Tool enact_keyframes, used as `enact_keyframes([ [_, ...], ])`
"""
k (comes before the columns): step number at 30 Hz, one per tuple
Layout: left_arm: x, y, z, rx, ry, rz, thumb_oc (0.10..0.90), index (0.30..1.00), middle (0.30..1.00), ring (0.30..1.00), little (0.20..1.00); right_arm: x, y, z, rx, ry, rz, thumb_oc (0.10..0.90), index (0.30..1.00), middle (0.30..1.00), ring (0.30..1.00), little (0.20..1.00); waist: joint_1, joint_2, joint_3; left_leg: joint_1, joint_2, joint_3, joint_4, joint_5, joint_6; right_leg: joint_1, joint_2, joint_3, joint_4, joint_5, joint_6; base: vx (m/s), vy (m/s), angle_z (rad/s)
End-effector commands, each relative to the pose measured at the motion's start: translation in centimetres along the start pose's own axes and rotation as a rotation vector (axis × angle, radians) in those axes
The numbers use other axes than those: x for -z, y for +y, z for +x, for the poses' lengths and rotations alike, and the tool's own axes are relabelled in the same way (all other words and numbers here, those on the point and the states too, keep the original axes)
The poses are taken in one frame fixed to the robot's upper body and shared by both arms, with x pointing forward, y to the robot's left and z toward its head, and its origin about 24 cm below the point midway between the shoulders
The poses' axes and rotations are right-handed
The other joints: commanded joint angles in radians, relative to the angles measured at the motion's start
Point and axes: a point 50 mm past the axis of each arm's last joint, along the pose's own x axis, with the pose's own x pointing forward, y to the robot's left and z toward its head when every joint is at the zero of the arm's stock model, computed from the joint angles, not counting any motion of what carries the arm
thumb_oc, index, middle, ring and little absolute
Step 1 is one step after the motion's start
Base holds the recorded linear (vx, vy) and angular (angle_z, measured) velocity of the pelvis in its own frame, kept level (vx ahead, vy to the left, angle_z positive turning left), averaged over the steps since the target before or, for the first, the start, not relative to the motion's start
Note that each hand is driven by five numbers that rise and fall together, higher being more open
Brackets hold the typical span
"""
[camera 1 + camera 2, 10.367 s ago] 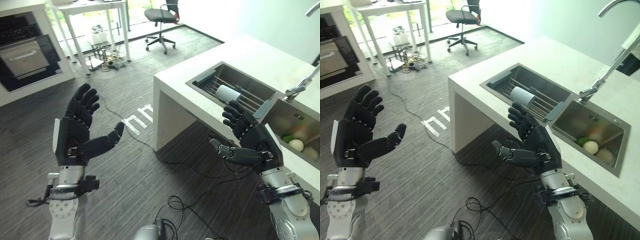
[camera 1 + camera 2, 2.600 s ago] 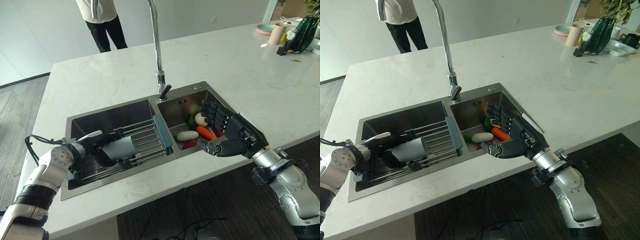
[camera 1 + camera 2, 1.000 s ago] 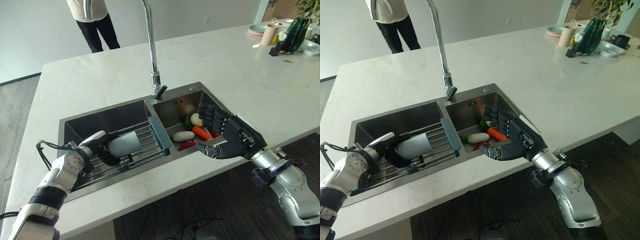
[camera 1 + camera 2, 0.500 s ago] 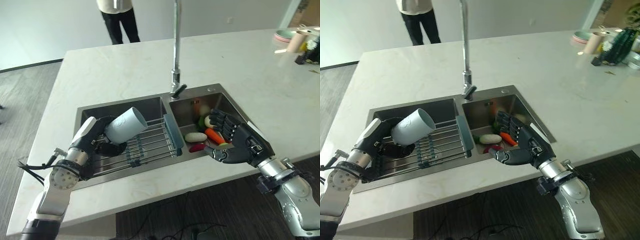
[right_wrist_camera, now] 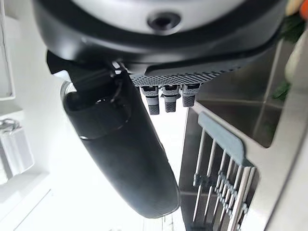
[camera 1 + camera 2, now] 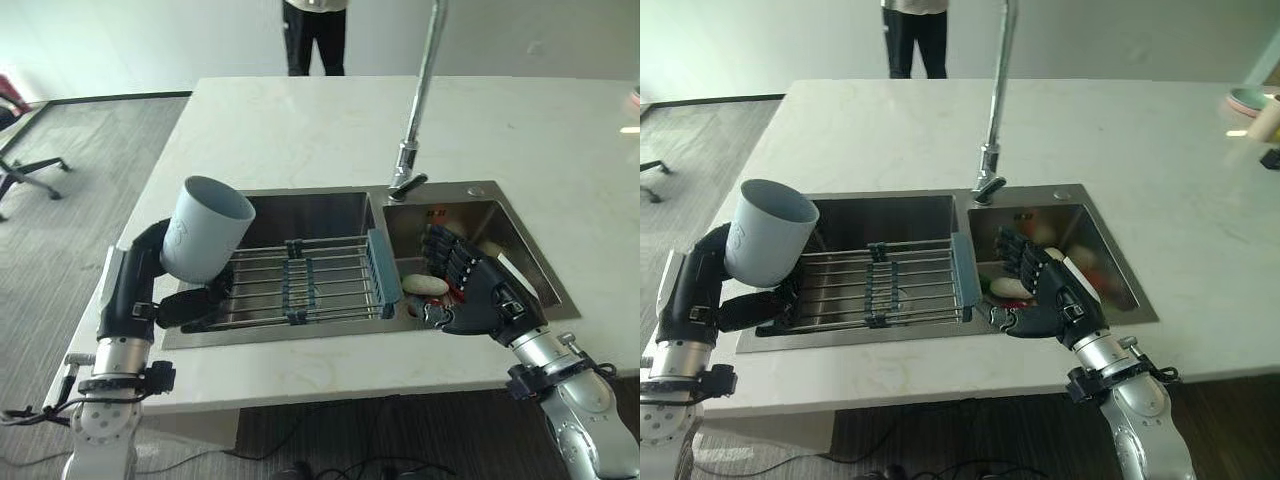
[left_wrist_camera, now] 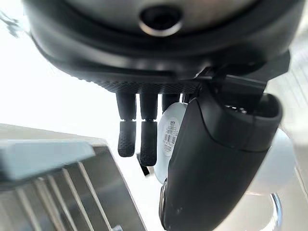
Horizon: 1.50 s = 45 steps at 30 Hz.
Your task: Place the dishes in the dishwasher.
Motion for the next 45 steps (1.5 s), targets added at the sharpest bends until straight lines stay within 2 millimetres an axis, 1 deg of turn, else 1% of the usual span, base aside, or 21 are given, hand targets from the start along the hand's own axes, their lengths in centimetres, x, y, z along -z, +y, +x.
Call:
enact_keyframes([
  [1, -5.4, 1.8, 2.1, -0.116, -0.326, -0.086, 0.4, 0.3, 0.3, 0.3, 0.3, -6.7, 0.6, 0.8, -0.023, -0.396, -0.048, 0.8, 0.9, 0.9, 0.9, 0.9, 0.02, 0.009, -0.042, 0.034, 0.023, -0.06, 0.026, -0.098, -0.055, -0.033, -0.076, -0.071, 0.074, -0.077, 0.067, -0.02, -0.174, 0.42],
  [5, -5.8, 1.6, 1.1, -0.136, -0.348, -0.147, 0.4, 0.3, 0.3, 0.3, 0.3, -7.0, 1.5, 1.4, -0.042, -0.414, -0.055, 0.8, 0.9, 0.9, 0.9, 0.9, 0.074, 0.027, -0.026, -0.02, 0.037, -0.125, 0.026, -0.045, -0.089, -0.033, -0.07, -0.111, 0.074, -0.091, 0.046, -0.05, -0.141, 0.41],
  [7, -6.4, 1.9, 0.8, -0.181, -0.402, -0.163, 0.4, 0.3, 0.3, 0.3, 0.3, -6.9, 1.7, 1.6, -0.031, -0.404, -0.07, 0.8, 0.9, 0.9, 0.9, 0.9, 0.084, 0.039, -0.016, -0.063, 0.071, -0.111, 0.026, 0.001, -0.112, -0.026, -0.069, -0.135, 0.074, -0.099, 0.039, -0.1, -0.063, 0.62],
  [9, -6.3, 1.8, 1.0, -0.144, -0.406, -0.224, 0.4, 0.3, 0.3, 0.3, 0.3, -6.8, 1.4, 1.6, 0.003, -0.403, -0.088, 0.8, 0.9, 0.9, 0.9, 0.9, 0.069, 0.038, -0.01, -0.084, 0.131, -0.024, 0.026, 0.032, -0.129, -0.008, -0.083, -0.196, 0.074, -0.102, 0.041, -0.16, -0.031, 1.08],
  [10, -6.3, 1.4, 1.3, -0.123, -0.412, -0.245, 0.4, 0.3, 0.3, 0.3, 0.3, -6.9, 1.0, 1.5, 0.025, -0.406, -0.095, 0.8, 0.9, 0.9, 0.9, 0.9, 0.052, 0.032, -0.009, -0.066, 0.163, 0.061, 0.026, 0.036, -0.125, -0.004, -0.098, -0.241, 0.074, -0.092, 0.044, -0.28, 0.088, 1.97],
  [11, -6.2, 1.1, 1.7, -0.104, -0.425, -0.286, 0.4, 0.3, 0.3, 0.3, 0.3, -7.0, -0.2, 1.0, 0.045, -0.424, -0.111, 0.8, 0.9, 0.9, 0.9, 0.9, 0.028, 0.002, -0.009, 0.023, 0.145, 0.151, 0.026, -0.014, -0.105, 0.0, -0.136, -0.283, 0.074, -0.079, 0.06, -0.27, 0.137, 2.38],
  [12, -6.2, 1.1, 1.7, -0.101, -0.433, -0.298, 0.4, 0.3, 0.3, 0.3, 0.3, -7.1, -0.6, 0.9, 0.053, -0.429, -0.115, 0.8, 0.9, 0.9, 0.9, 0.9, 0.025, -0.006, -0.007, 0.056, 0.132, 0.181, 0.026, -0.005, -0.095, -0.003, -0.151, -0.296, 0.074, -0.067, 0.065, -0.26, 0.198, 2.37],
  [14, -6.2, 0.9, 1.8, -0.077, -0.442, -0.336, 0.4, 0.3, 0.3, 0.3, 0.3, -7.3, -1.5, 0.5, 0.086, -0.435, -0.129, 0.8, 0.9, 0.9, 0.9, 0.9, 0.014, -0.017, -0.008, 0.105, 0.135, 0.249, 0.026, -0.01, -0.083, -0.006, -0.18, -0.338, 0.074, -0.041, 0.071, -0.2, 0.201, 1.14],
  [16, -6.3, 0.4, 2.1, -0.031, -0.454, -0.373, 0.4, 0.3, 0.3, 0.3, 0.3, -7.2, -2.0, 0.3, 0.137, -0.433, -0.135, 0.8, 0.9, 0.9, 0.9, 0.9, 0.005, -0.013, -0.016, 0.122, 0.16, 0.29, 0.026, -0.066, -0.089, -0.005, -0.214, -0.395, 0.074, -0.008, 0.088, -0.18, 0.326, 1.18],
  [18, -6.2, 0.3, 2.0, -0.018, -0.461, -0.36, 0.4, 0.3, 0.3, 0.3, 0.3, -7.0, -2.1, 0.2, 0.155, -0.434, -0.138, 0.8, 0.9, 0.9, 0.9, 0.9, 0.01, -0.007, -0.025, 0.122, 0.163, 0.273, 0.026, -0.089, -0.096, -0.004, -0.242, -0.422, 0.074, 0.019, 0.112, -0.11, 0.398, 1.69],
  [22, -6.2, 0.5, 2.0, -0.013, -0.452, -0.348, 0.4, 0.3, 0.3, 0.3, 0.3, -6.7, -1.5, 0.3, 0.158, -0.449, -0.12, 0.8, 0.9, 0.9, 0.9, 0.9, 0.034, 0.002, -0.031, 0.105, 0.11, 0.22, 0.026, -0.123, -0.092, -0.007, -0.309, -0.447, 0.074, 0.085, 0.147, -0.01, 0.398, 0.68],
  [24, -6.5, 0.4, 2.1, -0.013, -0.458, -0.324, 0.4, 0.3, 0.3, 0.3, 0.3, -6.4, -0.7, 0.3, 0.148, -0.444, -0.108, 0.8, 0.9, 0.9, 0.9, 0.9, 0.055, -0.004, -0.027, 0.1, 0.062, 0.191, 0.026, -0.152, -0.074, -0.004, -0.362, -0.461, 0.074, 0.158, 0.173, 0.03, 0.444, 0.48],
  [27, -6.8, 0.5, 2.3, -0.023, -0.464, -0.291, 0.4, 0.3, 0.3, 0.3, 0.3, -6.0, -0.2, 0.4, 0.137, -0.43, -0.105, 0.8, 0.9, 0.9, 0.9, 0.9, 0.068, -0.008, -0.021, 0.094, 0.021, 0.158, 0.026, -0.174, -0.048, 0.004, -0.392, -0.468, 0.074, 0.197, 0.185, 0.03, 0.36, 0.36],
  [30, -7.1, 0.5, 2.7, -0.018, -0.467, -0.258, 0.4, 0.3, 0.3, 0.3, 0.3, -5.8, 0.0, 0.2, 0.14, -0.427, -0.086, 0.8, 0.9, 0.9, 0.9, 0.9, 0.061, -0.006, -0.014, 0.075, -0.031, 0.077, 0.026, -0.186, -0.002, 0.009, -0.341, -0.385, 0.074, 0.202, 0.168, 0.09, 0.318, 0.53],
  [31, -7.2, 0.1, 3.0, 0.017, -0.474, -0.267, 0.4, 0.3, 0.3, 0.3, 0.3, -5.8, -0.3, 0.0, 0.167, -0.422, -0.092, 0.8, 0.9, 0.9, 0.9, 0.9, 0.04, -0.007, -0.007, 0.061, -0.058, 0.013, 0.026, -0.183, 0.017, -0.004, -0.257, -0.27, 0.074, 0.142, 0.144, 0.0, 0.077, 1.11],
  [32, -7.2, 0.0, 3.1, 0.025, -0.476, -0.272, 0.4, 0.3, 0.3, 0.3, 0.3, -5.8, -0.4, -0.2, 0.17, -0.425, -0.094, 0.8, 0.9, 0.9, 0.9, 0.9, 0.029, -0.008, -0.003, 0.041, -0.062, -0.001, 0.026, -0.16, 0.025, -0.018, -0.227, -0.258, 0.074, 0.13, 0.115, 0.02, 0.029, 1.46],
  [34, -7.2, -0.9, 3.5, 0.057, -0.481, -0.288, 0.4, 0.3, 0.3, 0.3, 0.3, -5.9, -1.0, -0.4, 0.195, -0.417, -0.101, 0.8, 0.9, 0.9, 0.9, 0.9, -0.01, -0.017, -0.002, 0.014, -0.102, -0.099, 0.026, -0.147, 0.035, -0.042, -0.11, -0.091, 0.074, 0.031, 0.092, 0.08, 0.002, 1.5],
  [39, -7.1, -2.1, 4.0, 0.037, -0.485, -0.257, 0.4, 0.3, 0.3, 0.3, 0.3, -6.0, -1.4, 0.3, 0.181, -0.408, -0.064, 0.8, 0.9, 0.9, 0.9, 0.9, -0.039, -0.031, -0.009, -0.014, -0.114, -0.146, 0.026, -0.129, 0.032, -0.11, -0.057, 0.062, 0.074, 0.002, 0.108, 0.12, -0.083, 1.61],
  [42, -7.0, -2.2, 4.0, 0.016, -0.482, -0.237, 0.4, 0.3, 0.3, 0.3, 0.3, -6.1, -1.0, 0.5, 0.141, -0.418, -0.069, 0.8, 0.9, 0.9, 0.9, 0.9, -0.03, -0.03, -0.013, -0.012, -0.111, -0.153, 0.026, -0.132, 0.032, -0.1, -0.053, 0.055, 0.074, -0.014, 0.104, 0.09, -0.156, 0.56],
  [43, -6.8, -1.8, 3.6, -0.032, -0.465, -0.251, 0.4, 0.3, 0.3, 0.3, 0.3, -6.4, -0.6, 1.0, 0.114, -0.431, -0.072, 0.8, 0.9, 0.9, 0.9, 0.9, 0.0, -0.031, -0.022, -0.007, -0.107, -0.154, 0.026, -0.135, 0.025, -0.085, -0.056, 0.028, 0.074, -0.034, 0.097, 0.11, -0.265, 0.57],
  [45, -6.6, -1.4, 3.4, -0.066, -0.453, -0.274, 0.4, 0.3, 0.3, 0.3, 0.3, -6.7, -0.5, 1.4, 0.101, -0.438, -0.074, 0.8, 0.9, 0.9, 0.9, 0.9, 0.016, -0.029, -0.027, -0.004, -0.098, -0.151, 0.026, -0.132, 0.019, -0.072, -0.054, 0.011, 0.074, -0.046, 0.09, 0.1, -0.215, 0.18],
])
